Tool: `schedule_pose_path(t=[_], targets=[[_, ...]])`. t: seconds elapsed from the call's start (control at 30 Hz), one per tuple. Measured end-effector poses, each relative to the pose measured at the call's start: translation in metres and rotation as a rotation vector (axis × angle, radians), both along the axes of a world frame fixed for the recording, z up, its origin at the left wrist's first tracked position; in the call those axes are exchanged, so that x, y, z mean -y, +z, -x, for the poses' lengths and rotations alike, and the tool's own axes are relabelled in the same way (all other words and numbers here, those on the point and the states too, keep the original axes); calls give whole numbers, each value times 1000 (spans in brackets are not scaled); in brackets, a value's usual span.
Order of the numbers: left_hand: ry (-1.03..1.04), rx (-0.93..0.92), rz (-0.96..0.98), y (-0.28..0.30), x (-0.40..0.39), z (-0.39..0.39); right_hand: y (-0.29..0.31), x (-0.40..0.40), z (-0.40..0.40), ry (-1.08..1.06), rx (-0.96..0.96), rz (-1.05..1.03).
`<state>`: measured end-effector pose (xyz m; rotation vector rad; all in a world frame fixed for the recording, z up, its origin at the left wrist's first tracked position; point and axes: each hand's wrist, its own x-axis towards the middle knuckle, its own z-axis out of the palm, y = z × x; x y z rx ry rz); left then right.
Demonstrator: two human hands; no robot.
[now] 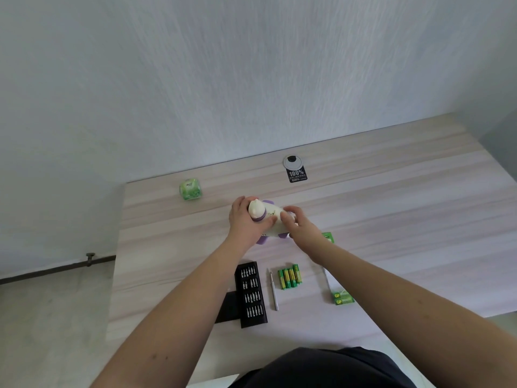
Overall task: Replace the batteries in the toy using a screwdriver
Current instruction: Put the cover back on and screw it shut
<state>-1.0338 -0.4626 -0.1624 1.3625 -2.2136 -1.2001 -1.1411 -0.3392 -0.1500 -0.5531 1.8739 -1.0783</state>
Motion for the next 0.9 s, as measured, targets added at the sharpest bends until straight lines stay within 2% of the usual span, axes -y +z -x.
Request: schedule_pose_path(t=[0.2,0.33,0.43,0.9], targets=[[-76,80,-6,1,6,0,9,10,3,33,12,-10],[-235,111,-70,4,19,-10,8,13,5,45,72,18],[-369,199,-14,2,28,-15,7,16,6,28,156,30],[-351,185,92,-10,24,-15,4,23,8,-97,255,10]])
